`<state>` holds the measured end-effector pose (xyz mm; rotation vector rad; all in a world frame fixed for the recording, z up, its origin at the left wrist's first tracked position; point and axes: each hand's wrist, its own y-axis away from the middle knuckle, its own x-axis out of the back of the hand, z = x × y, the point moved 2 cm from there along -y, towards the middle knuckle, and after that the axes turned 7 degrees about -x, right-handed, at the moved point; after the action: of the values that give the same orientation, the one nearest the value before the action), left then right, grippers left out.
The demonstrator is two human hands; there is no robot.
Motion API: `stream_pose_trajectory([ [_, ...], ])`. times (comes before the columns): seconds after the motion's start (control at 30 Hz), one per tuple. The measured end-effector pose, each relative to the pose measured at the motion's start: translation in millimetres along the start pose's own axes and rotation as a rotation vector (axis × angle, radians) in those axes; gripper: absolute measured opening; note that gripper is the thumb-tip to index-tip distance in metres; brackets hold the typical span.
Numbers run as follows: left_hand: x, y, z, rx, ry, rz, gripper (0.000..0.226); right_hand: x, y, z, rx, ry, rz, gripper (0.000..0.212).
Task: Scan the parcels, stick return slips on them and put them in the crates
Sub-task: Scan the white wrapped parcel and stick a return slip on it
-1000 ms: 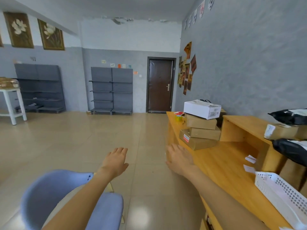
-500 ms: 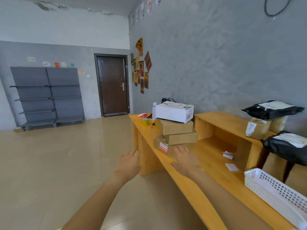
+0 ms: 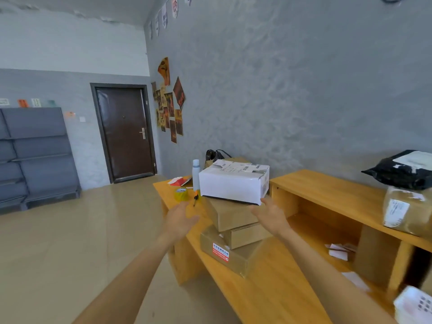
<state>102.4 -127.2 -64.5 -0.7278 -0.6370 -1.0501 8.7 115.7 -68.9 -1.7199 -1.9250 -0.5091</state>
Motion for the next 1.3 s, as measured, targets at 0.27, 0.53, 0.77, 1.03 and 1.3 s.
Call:
stream_pose_trajectory([
  [0.27,-5,-143,-11,0.112,0.383,0.031,0.05,8,-106,-9,-0.275,-0.44,0.137,0.067],
  [0.53,-20,-255,-37,0.233,0.776,-0.045,0.065,-4,-173,-8,-0.38,-0.499,0.225,0.052],
  [0.77,-55,-291,-50,0.217,0.933,-0.353,0.062,-30,-191,-5,-0.441,-0.706,0.176,0.043],
  [1.03,-61,-325,-36,0.192,0.998,-0.318,0.037,-32,-183,-12,-0.369,-0.713,0.227,0.04],
  [1.3,-44,-344,-4,0.027,0.976,-0.272,0.013,24,-162,-1,-0.331,-0.651,0.358,0.067],
])
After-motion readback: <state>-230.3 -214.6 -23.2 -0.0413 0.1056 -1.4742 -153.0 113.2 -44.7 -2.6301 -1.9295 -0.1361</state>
